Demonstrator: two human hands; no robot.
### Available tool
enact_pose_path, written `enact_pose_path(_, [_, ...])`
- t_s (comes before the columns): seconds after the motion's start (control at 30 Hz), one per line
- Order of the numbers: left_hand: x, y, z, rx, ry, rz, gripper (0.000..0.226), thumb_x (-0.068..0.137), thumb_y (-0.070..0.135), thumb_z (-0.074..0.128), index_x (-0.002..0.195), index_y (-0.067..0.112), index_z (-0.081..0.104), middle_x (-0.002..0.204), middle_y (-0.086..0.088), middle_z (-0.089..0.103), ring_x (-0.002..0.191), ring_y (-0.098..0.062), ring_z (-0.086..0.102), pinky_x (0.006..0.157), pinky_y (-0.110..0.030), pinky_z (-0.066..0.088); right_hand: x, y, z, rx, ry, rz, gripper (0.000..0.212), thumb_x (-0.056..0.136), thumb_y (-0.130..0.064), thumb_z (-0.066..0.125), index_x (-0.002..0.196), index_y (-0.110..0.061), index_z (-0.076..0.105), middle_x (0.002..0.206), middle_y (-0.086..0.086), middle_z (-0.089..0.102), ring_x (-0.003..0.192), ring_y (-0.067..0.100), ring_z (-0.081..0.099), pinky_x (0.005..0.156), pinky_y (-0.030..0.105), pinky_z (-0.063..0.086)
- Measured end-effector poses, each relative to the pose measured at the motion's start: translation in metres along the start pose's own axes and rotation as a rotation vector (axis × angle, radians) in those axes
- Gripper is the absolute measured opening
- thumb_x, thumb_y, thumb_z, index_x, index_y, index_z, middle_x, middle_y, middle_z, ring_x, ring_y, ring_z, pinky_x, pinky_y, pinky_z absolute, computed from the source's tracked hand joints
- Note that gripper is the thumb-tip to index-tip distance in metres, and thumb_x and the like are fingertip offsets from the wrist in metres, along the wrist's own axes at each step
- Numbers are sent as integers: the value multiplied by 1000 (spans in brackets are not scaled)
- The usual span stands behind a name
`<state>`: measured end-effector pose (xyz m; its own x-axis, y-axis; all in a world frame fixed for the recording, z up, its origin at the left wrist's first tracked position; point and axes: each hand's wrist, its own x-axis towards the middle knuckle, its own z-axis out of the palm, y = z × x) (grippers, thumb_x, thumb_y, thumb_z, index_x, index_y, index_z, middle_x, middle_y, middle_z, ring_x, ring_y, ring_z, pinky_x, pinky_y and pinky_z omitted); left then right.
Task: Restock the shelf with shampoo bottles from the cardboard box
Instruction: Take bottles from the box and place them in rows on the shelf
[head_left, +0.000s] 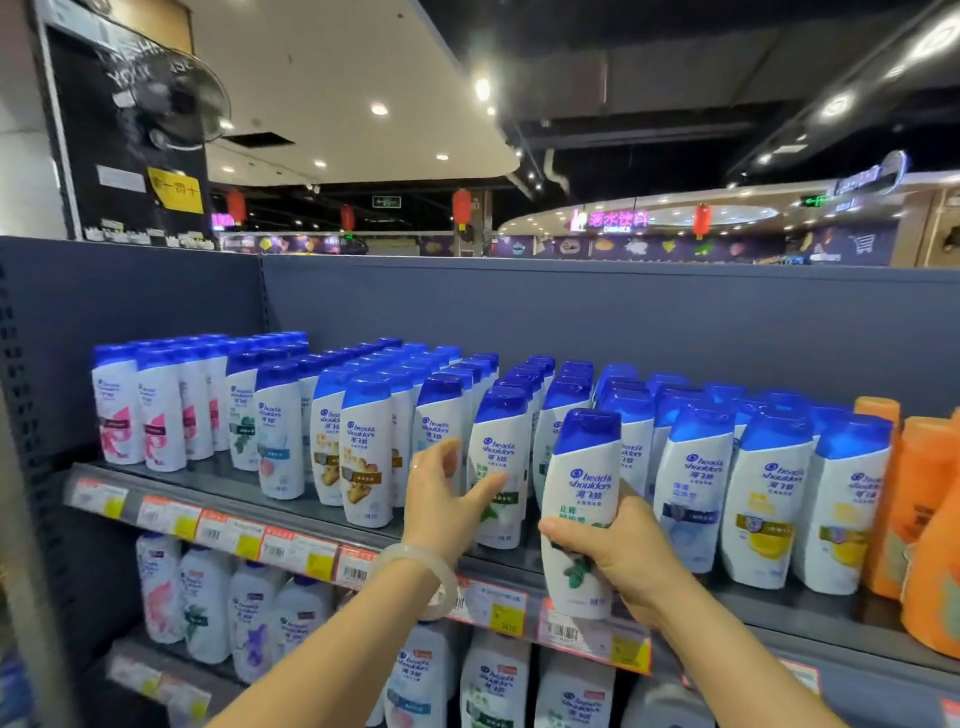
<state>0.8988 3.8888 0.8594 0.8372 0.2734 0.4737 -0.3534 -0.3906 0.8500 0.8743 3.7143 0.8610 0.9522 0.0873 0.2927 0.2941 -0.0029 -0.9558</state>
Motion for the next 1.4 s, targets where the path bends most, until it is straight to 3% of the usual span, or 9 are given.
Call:
enact_pose_path(0.13, [-36,-20,-23,-29,127,53,29,83,14,64,106,25,52,103,9,52,96,-3,53,77,-4,39,2,-2,21,-5,-66,-15,30,66,4,76,87,-13,62,67,-6,74,61,6,69,54,19,53])
enact_pose_path(0.27, [-56,-42,-58,-16,193,-18,30,84,7,60,108,24,53,103,13,53,100,-7,53,89,-24,41,3,-2,63,-20,-151,-18,29,64,-2,79,88,-10,64,77,1,73,68,14,68,62,26,55])
enact_pose_path(0.43, [-57,-62,-124,44,359,-96,26,87,9,57,108,23,50,106,5,51,99,-11,50,80,-19,37,4,5,142,29,-271,-22,30,64,2,79,84,-14,62,67,-8,71,57,2,67,51,16,51])
enact_pose_path(0.53, [-52,-77,-171,68,451,-171,31,87,9,58,116,16,51,112,1,48,99,-11,48,86,-27,40,5,10,194,11,-351,-16,26,66,1,78,76,-17,63,72,0,71,57,6,66,54,22,53])
enact_pose_path(0.67, [-42,-105,-227,113,532,-226,31,85,6,59,113,16,50,113,-1,47,101,-14,48,87,-29,40,15,14,264,0,-398,-32,34,65,-2,80,94,-7,63,87,10,70,70,13,66,57,17,53])
enact_pose_path(0.97, [10,-169,-323,115,442,-317,31,83,8,62,107,23,48,108,1,47,98,-14,49,89,-29,41,91,7,393,-26,-244,-130,39,66,-8,80,89,-25,53,82,-9,66,66,-7,61,56,8,47])
enact_pose_path(1.03, [21,-180,-339,106,417,-325,30,83,10,62,107,24,50,107,2,49,98,-13,51,88,-28,41,116,-1,409,-67,-161,-154,44,66,-14,80,101,-18,53,94,-2,67,83,8,64,72,21,52])
enact_pose_path(1.1, [30,-192,-351,83,391,-328,30,82,10,63,105,25,50,107,2,51,99,-13,52,87,-28,41,139,-3,419,-81,-75,-174,47,66,-16,81,102,-18,50,99,3,66,89,18,63,75,30,52])
enact_pose_path(1.4, [58,-221,-358,16,241,-306,27,83,9,62,102,25,51,112,1,54,100,-12,53,85,-26,40,170,48,427,-152,108,-136,44,64,-15,82,101,-11,58,95,8,68,85,24,65,68,27,51])
